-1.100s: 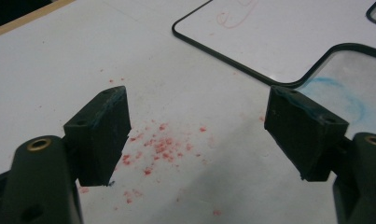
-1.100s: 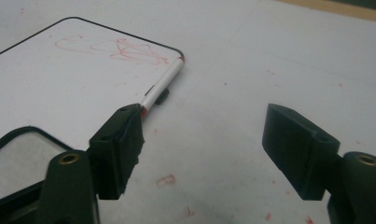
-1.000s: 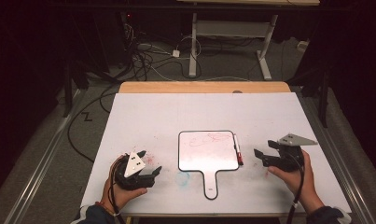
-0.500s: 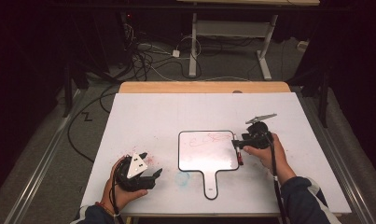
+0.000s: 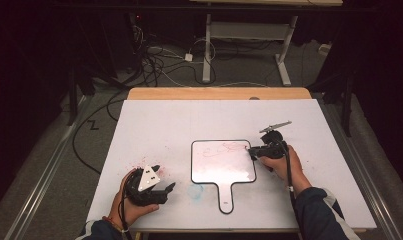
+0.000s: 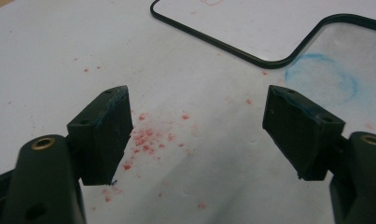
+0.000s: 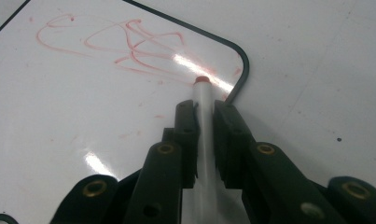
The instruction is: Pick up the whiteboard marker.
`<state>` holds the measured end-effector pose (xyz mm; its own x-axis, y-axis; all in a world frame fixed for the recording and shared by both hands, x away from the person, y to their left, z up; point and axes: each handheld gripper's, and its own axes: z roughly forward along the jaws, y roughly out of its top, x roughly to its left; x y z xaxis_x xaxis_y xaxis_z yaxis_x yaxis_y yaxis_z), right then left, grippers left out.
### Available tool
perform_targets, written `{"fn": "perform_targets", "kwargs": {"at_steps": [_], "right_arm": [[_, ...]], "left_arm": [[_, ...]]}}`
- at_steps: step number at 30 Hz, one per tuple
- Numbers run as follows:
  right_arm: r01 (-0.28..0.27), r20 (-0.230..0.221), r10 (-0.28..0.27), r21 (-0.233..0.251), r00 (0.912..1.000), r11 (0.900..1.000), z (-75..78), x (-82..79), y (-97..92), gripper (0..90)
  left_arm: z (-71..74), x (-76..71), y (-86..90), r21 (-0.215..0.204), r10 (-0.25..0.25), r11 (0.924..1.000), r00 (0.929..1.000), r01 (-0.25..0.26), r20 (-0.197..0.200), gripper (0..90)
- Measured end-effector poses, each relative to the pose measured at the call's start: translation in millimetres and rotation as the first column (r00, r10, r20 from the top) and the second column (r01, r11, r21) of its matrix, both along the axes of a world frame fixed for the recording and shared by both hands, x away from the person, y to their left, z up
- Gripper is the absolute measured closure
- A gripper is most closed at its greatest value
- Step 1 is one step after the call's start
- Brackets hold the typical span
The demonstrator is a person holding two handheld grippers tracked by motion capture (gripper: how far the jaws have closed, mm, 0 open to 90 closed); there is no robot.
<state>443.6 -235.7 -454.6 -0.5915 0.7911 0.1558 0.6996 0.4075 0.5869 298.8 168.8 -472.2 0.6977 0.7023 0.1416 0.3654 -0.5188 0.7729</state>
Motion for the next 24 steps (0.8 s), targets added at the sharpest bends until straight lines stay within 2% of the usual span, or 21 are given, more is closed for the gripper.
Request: {"fn": "perform_targets", "kwargs": {"at_steps": [5,8,9,10,11,13,14,15,16,18,19,20,21,22,23,24], "right_arm": [[-0.005,0.033,0.006,-0.026,0.9994,0.9996,2.3,-4.1,2.4,81.2],[-0.011,0.083,0.010,0.022,0.9965,0.9997,12.3,-12.6,3.0,81.2],[-0.014,0.099,0.010,0.036,0.9950,0.9992,16.2,-15.7,3.8,81.2],[-0.015,0.114,0.010,0.047,0.9935,0.9988,19.3,-18.3,4.7,81.2],[-0.032,0.139,0.021,0.073,0.9901,0.9968,24.9,-23.2,6.7,81.2],[-0.057,0.183,0.038,0.102,0.9824,0.9931,33.1,-31.6,10.6,81.2],[-0.072,0.209,0.046,0.118,0.9769,0.9903,38.3,-37.4,13.5,81.3],[-0.080,0.221,0.051,0.127,0.9739,0.9886,41.4,-40.8,15.3,81.3],[-0.099,0.246,0.060,0.149,0.9674,0.9839,45.2,-45.7,17.6,81.4],[-0.123,0.270,0.070,0.187,0.9602,0.9745,51.6,-54.5,22.4,81.4],[-0.132,0.280,0.073,0.200,0.9572,0.9709,53.3,-57.4,24.1,81.4],[-0.152,0.303,0.081,0.218,0.9497,0.9641,55.7,-62.2,27.0,81.4],[-0.157,0.312,0.083,0.219,0.9463,0.9629,57.4,-65.7,29.6,81.4],[-0.167,0.318,0.088,0.228,0.9438,0.9594,58.5,-68.1,31.3,81.4],[-0.180,0.330,0.090,0.252,0.9396,0.9510,59.6,-71.5,33.4,81.4],[-0.183,0.339,0.088,0.258,0.9367,0.9486,60.5,-74.8,35.8,81.4]], "left_arm": [[0.5,0.2,-1.3,-0.004,-0.003,1.0000,1.0000,0.003,-0.002,23.2],[2.0,2.6,-3.3,-0.030,-0.009,0.9995,0.9997,0.008,-0.023,23.2],[5.4,5.7,-7.4,-0.054,-0.009,0.9985,0.9996,0.007,-0.028,23.2],[5.4,5.7,-7.4,-0.054,-0.009,0.9985,0.9996,0.007,-0.028,23.4],[14.4,12.2,-15.2,-0.130,-0.015,0.9914,0.9991,0.010,-0.039,23.9],[24.3,17.5,-25.4,-0.207,-0.046,0.9777,0.9982,0.037,-0.039,24.8],[27.5,19.1,-30.7,-0.224,-0.053,0.9736,0.9980,0.044,-0.034,25.3],[31.4,21.2,-38.2,-0.247,-0.065,0.9673,0.9975,0.056,-0.029,25.3],[34.7,23.6,-46.4,-0.268,-0.086,0.9605,0.9958,0.074,-0.033,25.8],[40.7,26.4,-64.7,-0.279,-0.123,0.9537,0.9922,0.112,-0.021,27.3],[43.7,28.3,-75.8,-0.296,-0.145,0.9458,0.9893,0.133,-0.017,27.4],[45.9,29.5,-84.9,-0.301,-0.160,0.9420,0.9869,0.148,-0.018,27.9],[44.3,26.6,-101.6,-0.439,-0.110,0.8939,0.9938,0.089,-0.021,28.9],[48.4,30.6,-100.1,-0.311,-0.180,0.9353,0.9837,0.168,-0.008,29.6],[49.4,31.8,-108.0,-0.314,-0.188,0.9334,0.9821,0.174,-0.015,29.6],[49.9,32.9,-115.6,-0.317,-0.196,0.9312,0.9804,0.179,-0.022,29.6]]}}
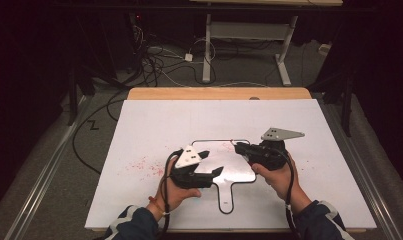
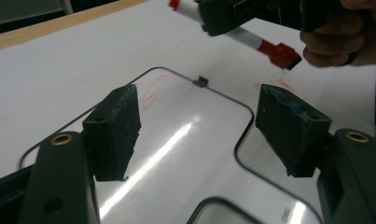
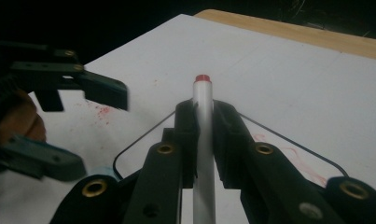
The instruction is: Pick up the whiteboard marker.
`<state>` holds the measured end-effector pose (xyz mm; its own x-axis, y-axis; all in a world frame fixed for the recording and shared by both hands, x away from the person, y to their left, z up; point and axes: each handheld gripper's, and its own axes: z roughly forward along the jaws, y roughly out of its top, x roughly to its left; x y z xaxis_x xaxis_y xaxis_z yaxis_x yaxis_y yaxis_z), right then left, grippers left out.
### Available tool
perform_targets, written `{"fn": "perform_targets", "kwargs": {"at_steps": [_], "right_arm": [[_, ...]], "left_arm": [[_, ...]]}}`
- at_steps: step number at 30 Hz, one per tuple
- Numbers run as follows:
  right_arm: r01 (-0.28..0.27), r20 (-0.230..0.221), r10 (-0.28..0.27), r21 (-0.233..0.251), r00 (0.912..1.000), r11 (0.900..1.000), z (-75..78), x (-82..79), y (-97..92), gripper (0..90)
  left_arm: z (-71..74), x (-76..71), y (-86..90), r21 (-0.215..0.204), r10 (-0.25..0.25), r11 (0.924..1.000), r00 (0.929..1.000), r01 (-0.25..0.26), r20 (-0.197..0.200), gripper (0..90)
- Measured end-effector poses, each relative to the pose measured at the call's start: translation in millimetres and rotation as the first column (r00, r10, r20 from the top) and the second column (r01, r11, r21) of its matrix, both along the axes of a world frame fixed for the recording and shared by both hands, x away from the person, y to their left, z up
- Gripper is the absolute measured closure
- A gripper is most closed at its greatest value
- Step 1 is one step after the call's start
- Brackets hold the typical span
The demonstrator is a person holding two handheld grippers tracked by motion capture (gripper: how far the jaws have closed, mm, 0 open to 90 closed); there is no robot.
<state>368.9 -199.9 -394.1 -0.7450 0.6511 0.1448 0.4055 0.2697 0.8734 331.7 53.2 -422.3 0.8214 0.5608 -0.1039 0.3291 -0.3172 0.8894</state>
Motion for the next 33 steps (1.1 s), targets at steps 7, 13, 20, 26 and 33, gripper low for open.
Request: {"fn": "perform_targets", "kwargs": {"at_steps": [7,13,20,26,33], "right_arm": [[-0.041,0.028,0.041,0.012,0.9988,0.9991,-2.4,-15.9,15.1,81.4],[-0.035,0.042,0.034,0.021,0.9986,0.9992,-4.3,-20.8,19.1,81.3],[-0.023,0.045,0.021,0.046,0.9988,0.9987,-3.7,-20.7,16.5,81.2],[-0.016,0.052,0.013,0.070,0.9986,0.9974,-3.6,-21.4,13.0,81.1],[-0.009,0.068,0.002,0.091,0.9977,0.9958,-5.5,-26.2,17.0,81.4]], "left_arm": [[0.6,0.4,-33.6,-0.035,0.007,0.9994,0.9998,-0.007,-0.018,35.5],[-3.8,1.3,-35.9,-0.051,-0.017,0.9986,0.9992,0.015,-0.037,46.2],[-7.7,0.2,-34.4,-0.052,-0.071,0.9962,0.9972,0.070,-0.023,63.8],[-8.1,1.3,-29.6,-0.060,-0.053,0.9968,0.9986,0.053,0.001,71.7],[-8.8,1.6,-29.6,-0.097,-0.052,0.9940,0.9986,0.051,-0.008,63.4]]}}
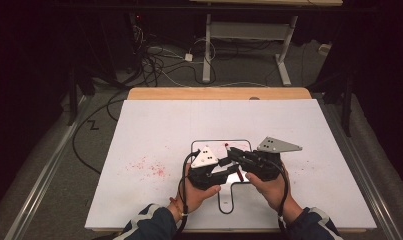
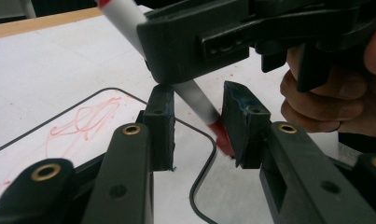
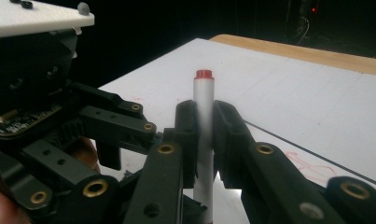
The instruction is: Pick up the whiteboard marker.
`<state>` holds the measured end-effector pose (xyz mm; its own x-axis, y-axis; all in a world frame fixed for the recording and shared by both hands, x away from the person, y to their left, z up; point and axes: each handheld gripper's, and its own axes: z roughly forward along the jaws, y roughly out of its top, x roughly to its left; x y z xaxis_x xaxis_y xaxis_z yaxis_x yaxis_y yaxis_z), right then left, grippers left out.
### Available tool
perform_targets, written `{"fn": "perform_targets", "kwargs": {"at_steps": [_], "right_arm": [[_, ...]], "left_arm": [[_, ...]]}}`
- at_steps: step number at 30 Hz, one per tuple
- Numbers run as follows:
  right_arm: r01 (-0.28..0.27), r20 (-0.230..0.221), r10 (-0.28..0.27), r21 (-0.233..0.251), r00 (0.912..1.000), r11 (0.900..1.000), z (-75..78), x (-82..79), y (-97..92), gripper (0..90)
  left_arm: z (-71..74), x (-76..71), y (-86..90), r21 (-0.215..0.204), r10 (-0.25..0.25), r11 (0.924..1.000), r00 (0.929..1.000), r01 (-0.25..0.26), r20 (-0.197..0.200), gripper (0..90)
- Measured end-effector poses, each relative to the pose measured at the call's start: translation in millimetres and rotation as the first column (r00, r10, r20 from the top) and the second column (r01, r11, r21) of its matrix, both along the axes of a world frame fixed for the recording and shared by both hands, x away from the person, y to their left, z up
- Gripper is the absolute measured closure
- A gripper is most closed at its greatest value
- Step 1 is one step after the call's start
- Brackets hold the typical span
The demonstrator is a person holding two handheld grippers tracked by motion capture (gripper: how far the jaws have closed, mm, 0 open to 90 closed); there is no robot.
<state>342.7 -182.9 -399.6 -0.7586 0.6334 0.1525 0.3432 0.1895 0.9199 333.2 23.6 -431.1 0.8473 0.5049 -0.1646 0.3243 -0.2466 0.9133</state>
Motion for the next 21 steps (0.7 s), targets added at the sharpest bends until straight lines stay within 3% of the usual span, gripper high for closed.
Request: {"fn": "perform_targets", "kwargs": {"at_steps": [3,8,11,19,21], "right_arm": [[-0.022,-0.017,0.023,0.017,0.9996,0.9996,-1.7,-2.1,3.6,81.4],[-0.025,0.022,0.025,-0.008,0.9994,0.9997,1.2,-7.6,8.0,81.4],[-0.022,0.029,0.022,-0.002,0.9993,0.9998,2.9,-8.2,6.0,81.3],[-0.022,0.035,0.022,-0.003,0.9991,0.9997,3.3,-9.2,4.5,81.0],[-0.019,0.042,0.020,-0.010,0.9989,0.9998,2.9,-9.6,5.3,79.6]], "left_arm": [[-1.0,0.1,-2.5,0.017,0.016,0.9997,0.9999,-0.016,-0.001,63.6],[-0.3,2.1,3.9,0.020,0.023,0.9995,0.9997,-0.023,0.003,72.3],[-3.5,2.2,1.9,0.065,0.012,0.9978,0.9998,-0.013,0.017,73.4],[-4.4,5.2,5.6,0.085,0.038,0.9956,0.9991,-0.039,0.021,78.7],[-3.9,4.2,5.8,0.109,0.037,0.9932,0.9984,-0.041,0.042,78.7]]}}
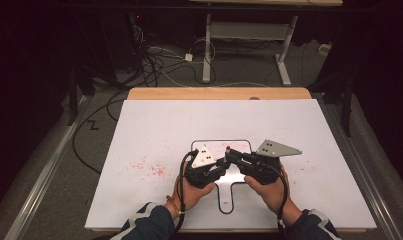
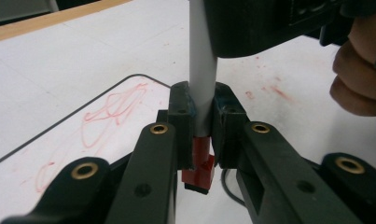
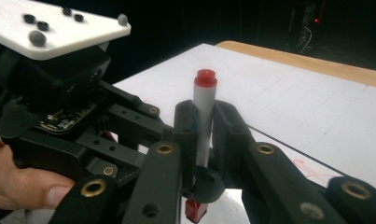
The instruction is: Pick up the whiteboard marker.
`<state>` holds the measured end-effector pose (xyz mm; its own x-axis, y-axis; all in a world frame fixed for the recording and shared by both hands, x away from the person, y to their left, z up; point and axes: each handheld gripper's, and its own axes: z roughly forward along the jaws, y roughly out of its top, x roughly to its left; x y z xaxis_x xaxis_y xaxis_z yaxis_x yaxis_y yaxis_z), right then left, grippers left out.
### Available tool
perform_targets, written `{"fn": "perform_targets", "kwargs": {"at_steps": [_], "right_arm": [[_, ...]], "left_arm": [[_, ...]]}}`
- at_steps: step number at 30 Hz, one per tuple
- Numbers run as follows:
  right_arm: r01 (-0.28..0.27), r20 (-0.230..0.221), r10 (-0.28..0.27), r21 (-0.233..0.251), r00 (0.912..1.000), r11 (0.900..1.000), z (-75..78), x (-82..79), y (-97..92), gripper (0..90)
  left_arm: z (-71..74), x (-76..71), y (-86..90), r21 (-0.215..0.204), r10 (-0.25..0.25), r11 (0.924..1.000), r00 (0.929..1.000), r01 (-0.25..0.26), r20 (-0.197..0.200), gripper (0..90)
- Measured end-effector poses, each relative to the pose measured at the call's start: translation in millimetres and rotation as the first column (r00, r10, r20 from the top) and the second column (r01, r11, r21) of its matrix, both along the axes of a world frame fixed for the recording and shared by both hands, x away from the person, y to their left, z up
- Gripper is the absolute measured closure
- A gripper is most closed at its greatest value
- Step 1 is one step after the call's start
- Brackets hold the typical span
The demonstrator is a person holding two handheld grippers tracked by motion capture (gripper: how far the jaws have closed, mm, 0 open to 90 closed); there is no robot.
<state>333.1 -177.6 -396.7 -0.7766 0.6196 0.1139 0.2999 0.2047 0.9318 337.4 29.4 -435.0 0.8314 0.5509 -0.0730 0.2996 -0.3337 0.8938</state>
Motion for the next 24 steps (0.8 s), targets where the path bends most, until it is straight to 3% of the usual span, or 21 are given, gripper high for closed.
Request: {"fn": "perform_targets", "kwargs": {"at_steps": [6,16,24], "right_arm": [[-0.003,0.003,0.003,-0.061,1.0000,0.9981,-8.3,1.4,8.3,77.9],[-0.024,-0.011,0.024,-0.066,0.9997,0.9975,-12.1,3.8,8.3,81.2],[-0.046,0.013,0.047,-0.087,0.9988,0.9951,-14.3,3.3,8.7,81.3]], "left_arm": [[0.9,-4.9,-5.0,0.037,-0.016,0.9992,0.9994,0.015,0.032,78.8],[-3.5,-3.3,-4.6,0.058,-0.026,0.9980,0.9988,0.023,0.043,78.7],[-5.8,-3.0,-2.5,0.069,-0.037,0.9971,0.9978,0.033,0.056,76.6]]}}
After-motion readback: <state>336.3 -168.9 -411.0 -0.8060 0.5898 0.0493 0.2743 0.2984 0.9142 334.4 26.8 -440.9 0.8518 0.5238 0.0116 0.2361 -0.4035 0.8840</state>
